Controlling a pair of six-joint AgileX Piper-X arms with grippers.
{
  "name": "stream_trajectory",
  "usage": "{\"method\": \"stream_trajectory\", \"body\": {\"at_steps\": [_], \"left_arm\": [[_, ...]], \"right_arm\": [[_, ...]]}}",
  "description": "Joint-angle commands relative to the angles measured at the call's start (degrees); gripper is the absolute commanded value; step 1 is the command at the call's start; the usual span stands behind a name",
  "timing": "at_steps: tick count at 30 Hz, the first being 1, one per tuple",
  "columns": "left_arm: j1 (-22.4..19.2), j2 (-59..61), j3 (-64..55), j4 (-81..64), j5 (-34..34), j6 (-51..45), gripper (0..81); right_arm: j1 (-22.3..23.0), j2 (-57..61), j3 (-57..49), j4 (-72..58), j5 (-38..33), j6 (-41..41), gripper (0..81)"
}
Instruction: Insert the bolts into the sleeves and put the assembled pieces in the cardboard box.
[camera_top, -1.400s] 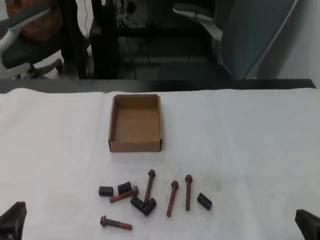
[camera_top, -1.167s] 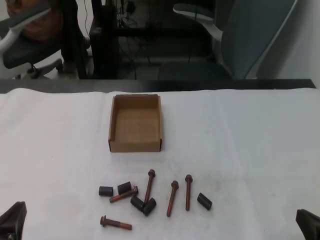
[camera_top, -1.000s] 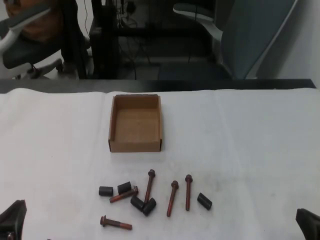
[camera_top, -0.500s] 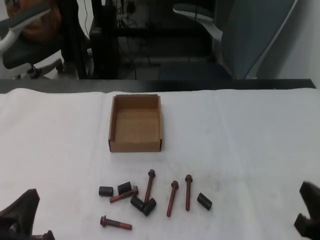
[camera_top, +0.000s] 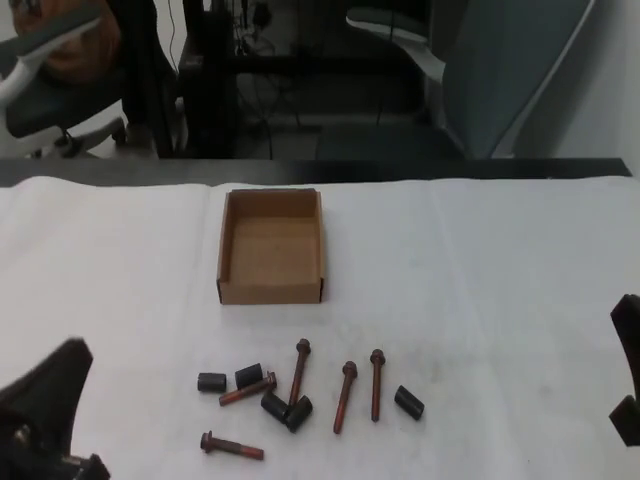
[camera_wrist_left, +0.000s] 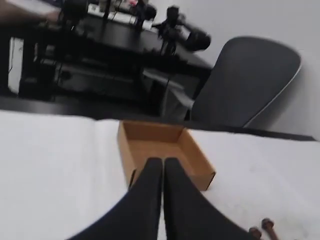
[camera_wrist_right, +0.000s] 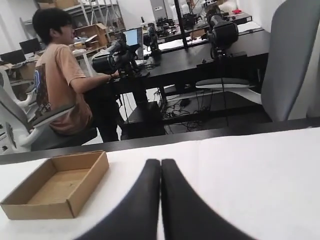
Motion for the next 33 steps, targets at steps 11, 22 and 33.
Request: {"method": "stream_trajectory", "body": {"at_steps": [11,22,33], "left_arm": [[0.1,0.1,-2.3,5.7,-5.7,8.1,1.7],[0.1,0.1,-2.3,5.3,-1.7,8.1,0.7],[0.1,0.1,-2.3,5.4,0.1,6.3,54.2]], "right_arm": [[-0.3,0.1,-0.6,4.7,-3.0,-5.0,0.6],[-0.2,0.1,-0.6,4.5,-11.6,-2.2,0.6],[4.0,0.1,-0.6,4.5,-13.9,-2.1,3.4]]}}
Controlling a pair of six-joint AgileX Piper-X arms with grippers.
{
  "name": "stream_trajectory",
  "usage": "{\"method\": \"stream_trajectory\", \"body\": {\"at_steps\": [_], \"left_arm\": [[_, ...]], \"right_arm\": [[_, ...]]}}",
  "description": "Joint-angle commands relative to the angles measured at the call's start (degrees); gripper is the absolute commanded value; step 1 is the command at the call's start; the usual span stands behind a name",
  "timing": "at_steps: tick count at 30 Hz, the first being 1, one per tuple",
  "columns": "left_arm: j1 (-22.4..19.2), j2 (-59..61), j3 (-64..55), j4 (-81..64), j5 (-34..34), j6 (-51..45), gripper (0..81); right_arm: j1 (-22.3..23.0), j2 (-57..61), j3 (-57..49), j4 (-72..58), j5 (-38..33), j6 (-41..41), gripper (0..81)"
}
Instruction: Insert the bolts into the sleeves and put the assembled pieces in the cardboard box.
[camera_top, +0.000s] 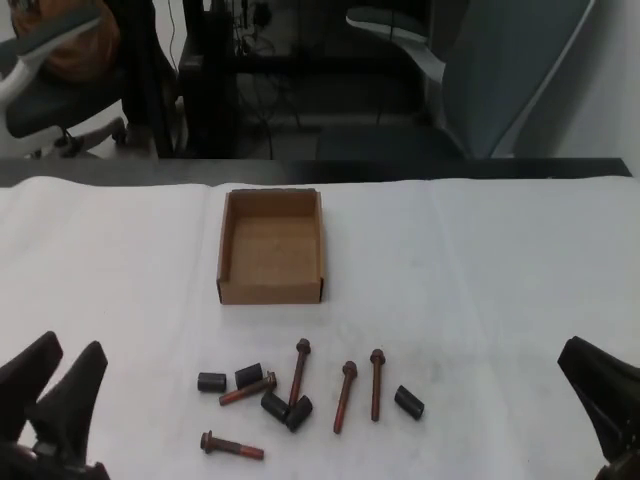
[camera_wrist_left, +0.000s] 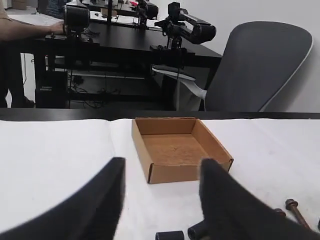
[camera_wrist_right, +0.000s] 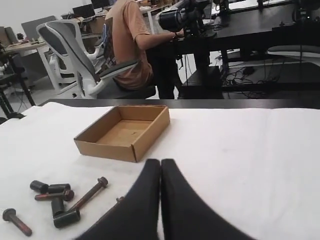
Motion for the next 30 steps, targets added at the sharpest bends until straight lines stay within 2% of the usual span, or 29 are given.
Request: {"method": "stream_trajectory", "body": {"at_steps": [1,6,7,8,13,18,25,30], "left_arm": [[0.1,0.1,-0.7,-0.3,2.0,-0.5,55.0],[0.1,0.1,-0.7,0.2,6.9,-3.0,55.3],[0.1,0.1,-0.7,0.6,8.2,-3.2,55.3],[0.1,0.1,-0.7,1.0,9.0,-3.4,55.3],[0.1,0.6,-0.7,1.3,10.4,-4.0,55.3],[0.1,3.7,-0.7,1.3,11.5,-4.6,55.3],[0.1,6.8,-0.7,1.3,12.8,-4.4,55.3],[0.1,6.8,-0.7,1.3,12.8,-4.4,55.3]], "right_arm": [[2.0,0.1,-0.6,-0.7,-0.6,0.3,6.3],[6.9,0.2,-2.6,4.4,-1.8,4.3,38.5],[8.0,0.6,-4.8,8.2,-1.9,3.8,43.4],[9.0,1.3,-6.8,12.7,-1.3,2.2,44.8],[12.6,12.4,-19.9,26.7,5.4,-9.0,44.8],[13.9,33.8,-32.3,31.6,5.4,-16.8,44.8],[14.8,68.0,-54.8,46.7,6.5,-30.4,44.8],[14.8,81.4,-65.3,55.0,7.4,-38.4,44.8]]}}
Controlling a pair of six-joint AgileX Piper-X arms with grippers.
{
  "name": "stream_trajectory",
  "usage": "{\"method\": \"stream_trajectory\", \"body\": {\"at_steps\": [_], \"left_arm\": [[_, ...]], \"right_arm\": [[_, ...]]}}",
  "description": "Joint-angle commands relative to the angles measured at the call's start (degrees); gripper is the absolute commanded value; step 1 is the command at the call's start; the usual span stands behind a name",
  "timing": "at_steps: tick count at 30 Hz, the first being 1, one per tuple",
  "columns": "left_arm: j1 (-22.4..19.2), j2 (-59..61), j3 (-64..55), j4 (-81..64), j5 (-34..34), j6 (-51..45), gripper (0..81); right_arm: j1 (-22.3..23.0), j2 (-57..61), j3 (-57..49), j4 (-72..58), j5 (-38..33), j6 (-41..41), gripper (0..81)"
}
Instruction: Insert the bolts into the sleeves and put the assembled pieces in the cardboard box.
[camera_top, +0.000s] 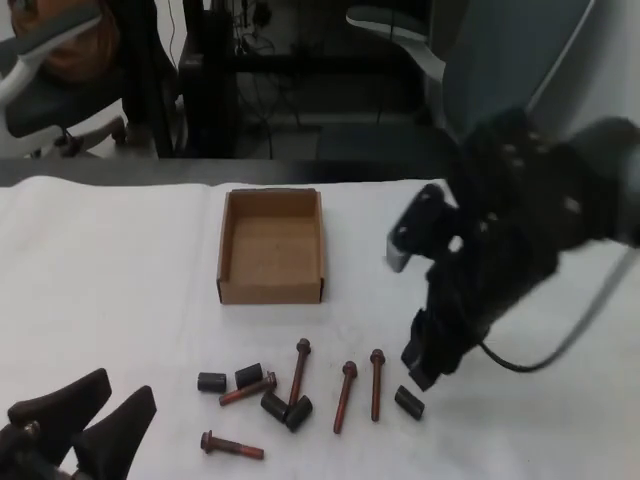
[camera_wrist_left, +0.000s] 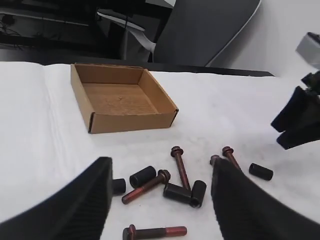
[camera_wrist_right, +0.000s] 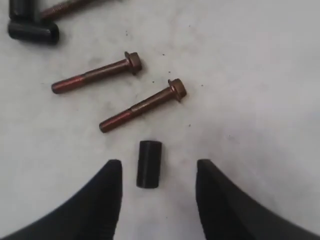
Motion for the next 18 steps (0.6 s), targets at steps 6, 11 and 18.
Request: {"method": "stream_trajectory", "body": {"at_steps": [6,11,18], "left_arm": [[0.1,0.1,-0.6,-0.4,0.9,-0.1,55.3],[0.1,0.1,-0.6,-0.4,0.9,-0.1,55.3],[0.1,0.1,-0.6,-0.9,0.9,-0.1,55.3]], "right_arm": [[0.1,10.3,-5.9,5.6,2.7,-7.6,44.8],[0.1,12.8,-5.6,7.2,2.9,-8.9,44.4],[0.1,12.9,-5.0,2.3,0.0,-8.9,30.0]]}}
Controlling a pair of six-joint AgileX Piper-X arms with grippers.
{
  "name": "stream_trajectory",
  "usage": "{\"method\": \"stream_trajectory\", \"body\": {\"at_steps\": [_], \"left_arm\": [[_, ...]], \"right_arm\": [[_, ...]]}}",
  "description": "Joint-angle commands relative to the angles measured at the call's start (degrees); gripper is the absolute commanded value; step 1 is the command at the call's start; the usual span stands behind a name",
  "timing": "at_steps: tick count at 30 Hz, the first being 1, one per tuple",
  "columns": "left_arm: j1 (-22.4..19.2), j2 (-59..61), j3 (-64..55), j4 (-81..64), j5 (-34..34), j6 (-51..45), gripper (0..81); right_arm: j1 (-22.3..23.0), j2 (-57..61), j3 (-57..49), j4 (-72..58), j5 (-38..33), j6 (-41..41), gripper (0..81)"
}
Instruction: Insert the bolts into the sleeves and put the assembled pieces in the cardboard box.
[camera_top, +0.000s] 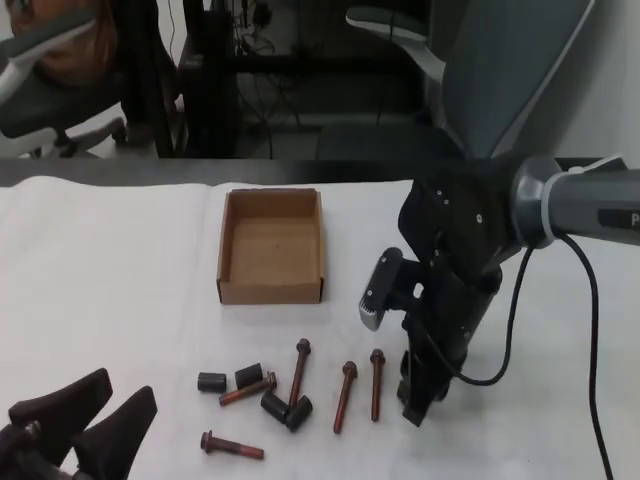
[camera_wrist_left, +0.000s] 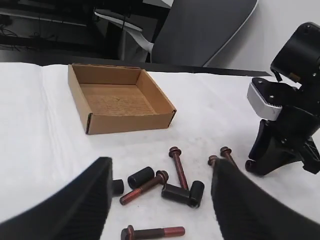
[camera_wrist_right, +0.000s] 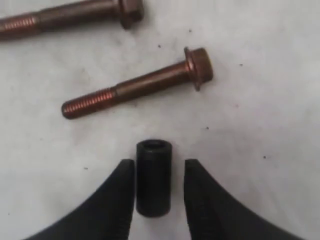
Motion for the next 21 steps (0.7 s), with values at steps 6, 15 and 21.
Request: {"method": "stream_trajectory", "body": {"at_steps": [6,15,21], "left_arm": [[0.1,0.1,-0.6,-0.8,0.5,-0.1,55.3],[0.1,2.6,-0.6,-0.8,0.5,-11.4,55.3],[-2.9,8.6,-0.6,-1.3,0.9,-25.8,53.2]], "right_arm": [[0.1,0.3,0.8,-2.4,-2.0,-0.6,30.0],[0.1,5.3,0.8,-0.2,0.7,-0.5,0.7],[0.1,3.8,0.8,0.3,2.6,3.2,0.6]]}}
